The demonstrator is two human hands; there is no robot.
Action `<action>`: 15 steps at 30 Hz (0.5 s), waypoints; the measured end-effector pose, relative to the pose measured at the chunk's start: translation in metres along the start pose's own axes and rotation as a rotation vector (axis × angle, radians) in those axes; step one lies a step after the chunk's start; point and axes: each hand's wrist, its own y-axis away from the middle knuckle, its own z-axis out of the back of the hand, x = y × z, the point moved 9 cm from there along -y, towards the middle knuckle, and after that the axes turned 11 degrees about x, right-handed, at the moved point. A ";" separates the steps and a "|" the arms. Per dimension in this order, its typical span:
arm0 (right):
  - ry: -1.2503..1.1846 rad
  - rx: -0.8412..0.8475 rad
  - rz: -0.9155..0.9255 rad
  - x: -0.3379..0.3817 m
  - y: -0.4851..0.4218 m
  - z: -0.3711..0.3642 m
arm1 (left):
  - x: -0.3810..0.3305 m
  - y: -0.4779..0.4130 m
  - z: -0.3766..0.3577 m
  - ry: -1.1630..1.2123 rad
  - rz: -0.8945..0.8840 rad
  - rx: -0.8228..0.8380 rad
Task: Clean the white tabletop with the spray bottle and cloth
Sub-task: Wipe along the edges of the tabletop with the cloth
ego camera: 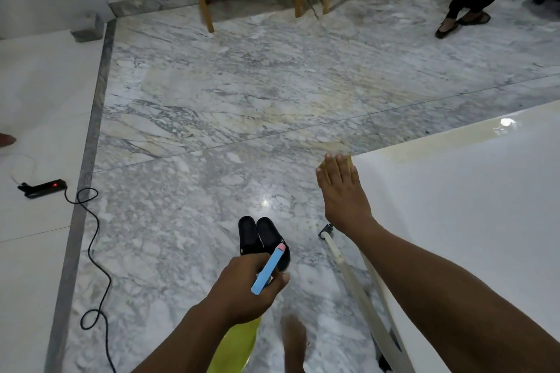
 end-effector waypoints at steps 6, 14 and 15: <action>0.034 0.041 0.000 -0.001 0.049 -0.024 | -0.024 0.022 -0.030 -0.052 -0.087 0.027; 0.015 -0.079 -0.011 0.002 0.165 -0.047 | -0.029 0.088 -0.087 -0.140 -0.133 0.042; 0.010 -0.090 -0.016 0.002 0.184 -0.051 | -0.027 0.099 -0.097 -0.130 -0.123 0.053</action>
